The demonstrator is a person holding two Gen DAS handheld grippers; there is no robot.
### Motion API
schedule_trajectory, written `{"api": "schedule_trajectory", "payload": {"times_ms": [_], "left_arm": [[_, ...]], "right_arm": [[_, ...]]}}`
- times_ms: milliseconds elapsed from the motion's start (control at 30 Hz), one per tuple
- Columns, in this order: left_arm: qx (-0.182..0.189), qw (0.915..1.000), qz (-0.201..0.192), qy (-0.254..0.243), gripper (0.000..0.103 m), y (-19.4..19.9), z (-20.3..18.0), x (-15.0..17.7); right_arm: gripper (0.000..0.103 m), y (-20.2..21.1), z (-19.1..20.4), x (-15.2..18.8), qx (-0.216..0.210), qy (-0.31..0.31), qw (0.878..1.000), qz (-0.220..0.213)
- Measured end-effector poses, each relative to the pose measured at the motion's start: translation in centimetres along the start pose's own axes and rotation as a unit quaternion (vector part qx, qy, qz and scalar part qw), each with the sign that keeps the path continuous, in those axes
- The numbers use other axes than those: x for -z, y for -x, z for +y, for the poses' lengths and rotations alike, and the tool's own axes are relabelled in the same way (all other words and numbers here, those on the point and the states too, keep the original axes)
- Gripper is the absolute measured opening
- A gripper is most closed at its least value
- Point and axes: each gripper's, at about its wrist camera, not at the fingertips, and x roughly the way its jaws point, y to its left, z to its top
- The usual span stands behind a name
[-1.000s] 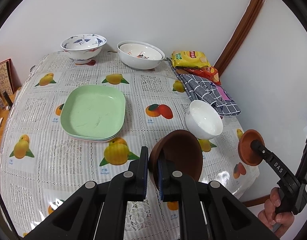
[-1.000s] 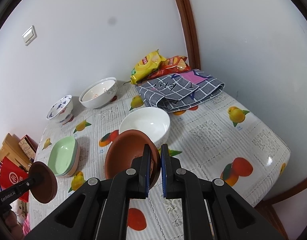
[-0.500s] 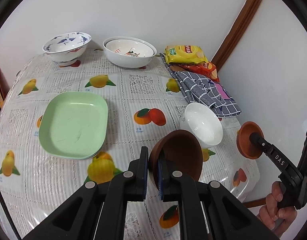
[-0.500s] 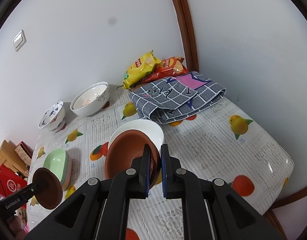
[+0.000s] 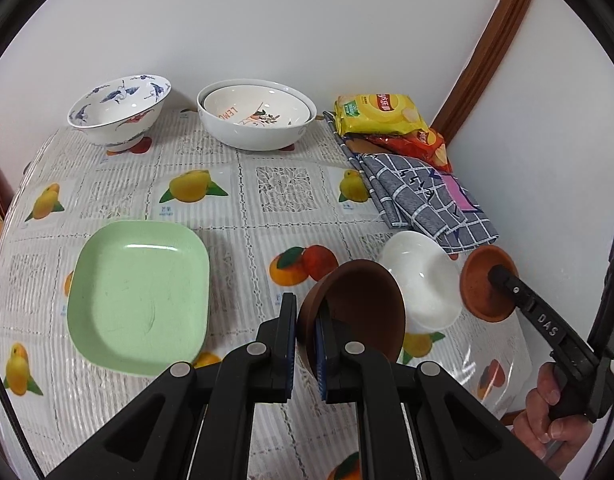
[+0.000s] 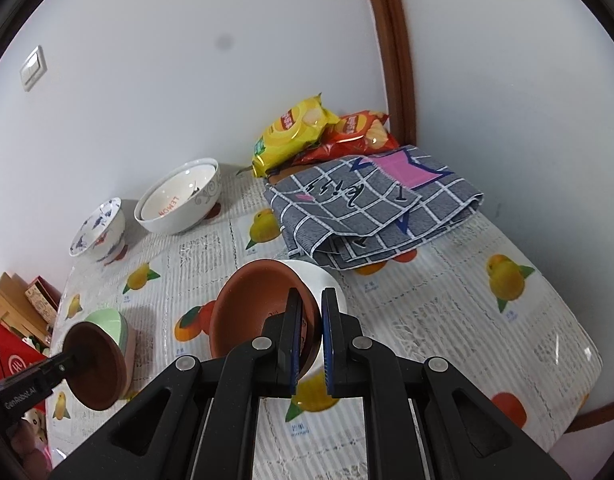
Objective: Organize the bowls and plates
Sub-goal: 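Lower the right gripper's brown bowl into the white bowl and open it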
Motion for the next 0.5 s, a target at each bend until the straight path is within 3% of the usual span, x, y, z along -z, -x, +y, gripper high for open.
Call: {"api": "schedule_trajectory", "payload": {"times_ms": [500], "left_arm": [[0.013, 0.9992, 0.037, 0.005, 0.008, -5.2, 0.2, -0.5]], "right_arm": [[0.009, -7.3, 1.8, 0.6, 0.023, 0.053, 0.996, 0.069]]}}
